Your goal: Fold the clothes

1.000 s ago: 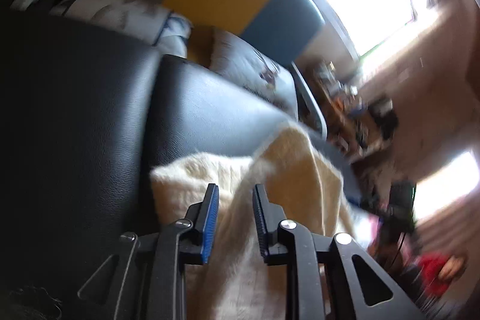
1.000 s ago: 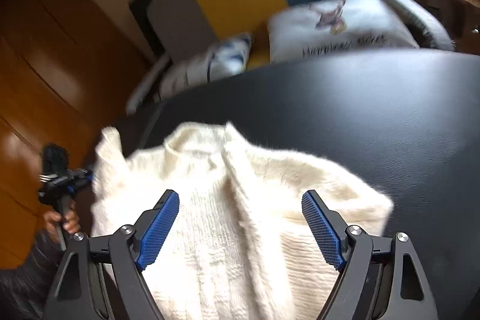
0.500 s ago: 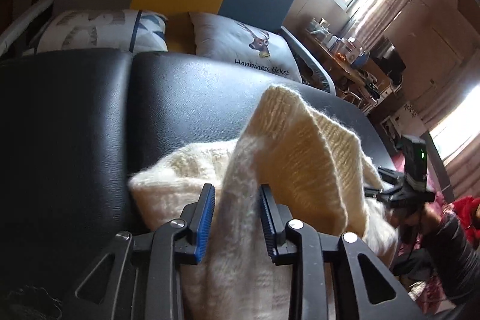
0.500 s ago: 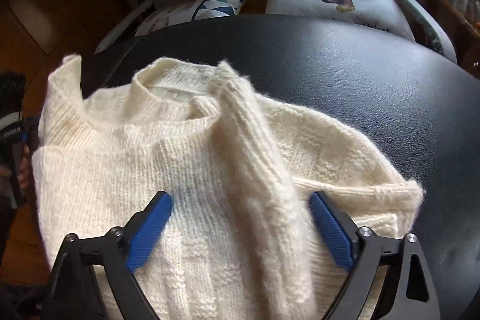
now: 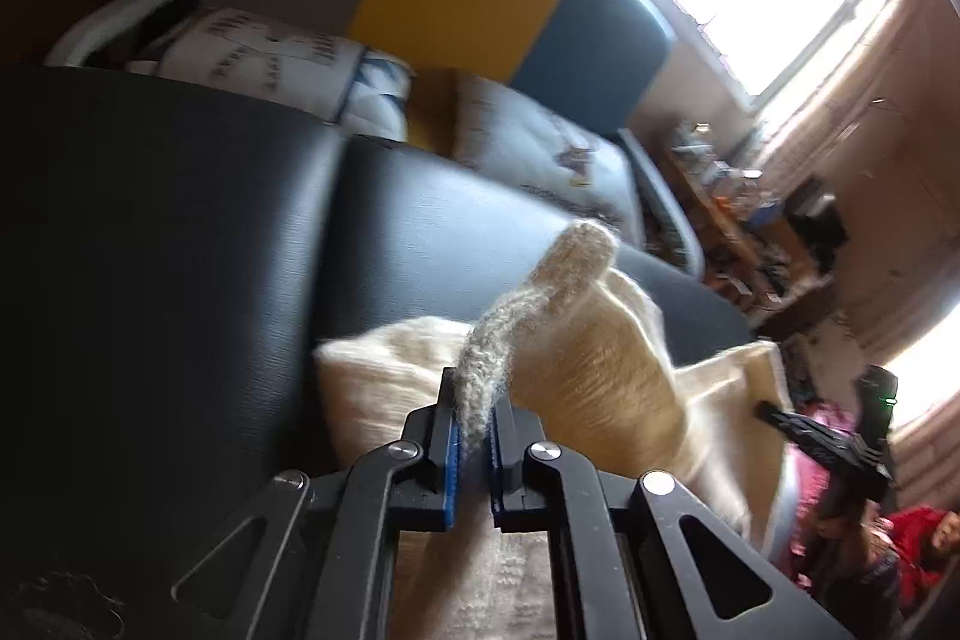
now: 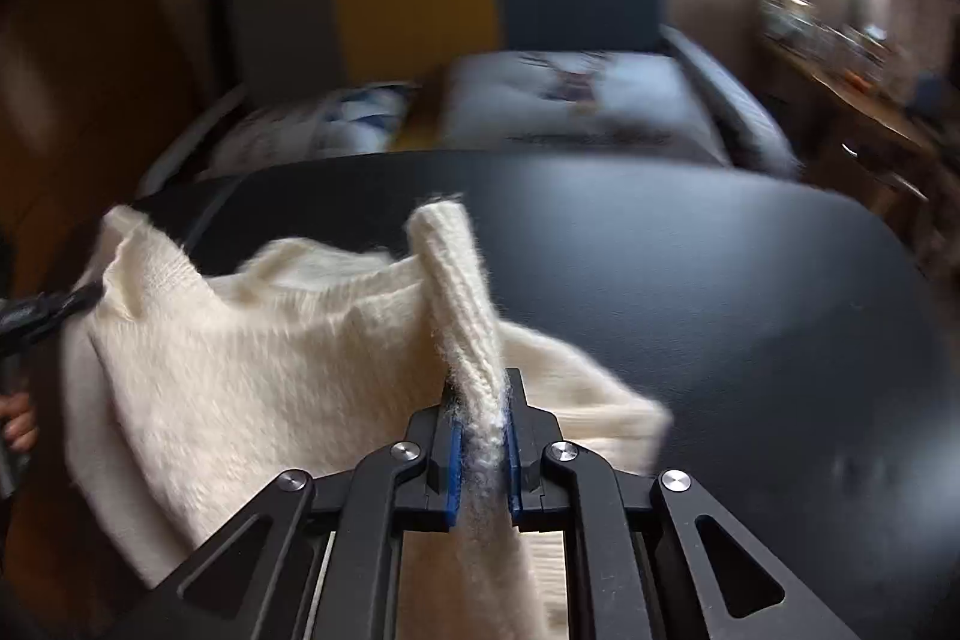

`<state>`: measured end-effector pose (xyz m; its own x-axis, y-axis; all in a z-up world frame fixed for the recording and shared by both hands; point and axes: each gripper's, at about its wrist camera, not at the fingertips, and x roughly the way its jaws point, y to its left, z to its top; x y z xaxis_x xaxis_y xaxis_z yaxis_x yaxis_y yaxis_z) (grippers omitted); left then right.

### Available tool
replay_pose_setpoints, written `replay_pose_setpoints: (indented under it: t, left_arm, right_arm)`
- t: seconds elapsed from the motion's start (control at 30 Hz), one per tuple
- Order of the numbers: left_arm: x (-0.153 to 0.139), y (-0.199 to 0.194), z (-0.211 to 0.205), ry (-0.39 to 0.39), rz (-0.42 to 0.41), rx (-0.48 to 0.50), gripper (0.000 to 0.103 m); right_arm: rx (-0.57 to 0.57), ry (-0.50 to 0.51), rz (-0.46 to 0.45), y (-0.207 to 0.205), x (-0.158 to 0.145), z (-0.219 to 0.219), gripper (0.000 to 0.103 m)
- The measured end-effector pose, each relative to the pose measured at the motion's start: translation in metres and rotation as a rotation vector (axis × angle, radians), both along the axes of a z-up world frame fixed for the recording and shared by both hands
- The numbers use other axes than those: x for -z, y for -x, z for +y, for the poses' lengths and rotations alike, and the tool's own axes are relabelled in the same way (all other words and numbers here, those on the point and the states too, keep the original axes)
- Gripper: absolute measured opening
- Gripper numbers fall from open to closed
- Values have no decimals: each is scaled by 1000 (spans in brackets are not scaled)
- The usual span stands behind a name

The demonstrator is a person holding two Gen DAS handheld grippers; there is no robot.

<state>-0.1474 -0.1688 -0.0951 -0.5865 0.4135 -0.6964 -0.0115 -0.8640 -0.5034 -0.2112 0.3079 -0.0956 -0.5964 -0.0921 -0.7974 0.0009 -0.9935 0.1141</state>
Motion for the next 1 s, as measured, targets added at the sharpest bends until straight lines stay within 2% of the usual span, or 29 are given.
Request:
replay_pose_setpoints:
  t: [0.13,0.2,0.33,0.47,0.57,0.6,0.67,0.73,0.77,0.8,0.87,0.93,1.0]
  left_arm:
    - [28,19,-1,-10,-118,-61,6]
    - [37,23,3,20,-143,-70,6]
    - [38,22,10,71,-142,-79,6]
    - [25,6,9,138,-86,-105,6]
    - [32,6,3,147,-131,-102,6]
    - [38,8,2,139,-158,-95,7]
    - [27,4,0,127,-124,-103,13]
    - [7,-4,-1,166,-69,-132,15]
    - [-1,-5,3,160,-43,-97,16]
    - [-8,-7,7,153,-17,-61,19]
    - [-23,-9,15,139,35,11,20]
    - [-30,-6,38,186,62,114,21]
    - [-29,-2,66,217,74,227,21]
  right_arm:
    - [117,72,-87,10,39,33,11]
    - [138,101,-99,10,50,38,11]
    - [140,108,-83,8,51,37,11]
    - [141,112,-88,6,49,40,11]
    - [154,132,-90,5,50,44,11]
    - [157,141,-91,5,51,45,14]
    - [165,148,-80,3,46,46,24]
    - [174,108,-27,-5,29,41,42]
    - [175,64,17,-12,18,36,60]
    - [145,56,56,-15,7,28,73]
    - [57,57,109,-17,-9,8,76]
    - [-47,52,126,-16,-20,-16,76]
    - [-145,95,94,-8,-20,-39,77]
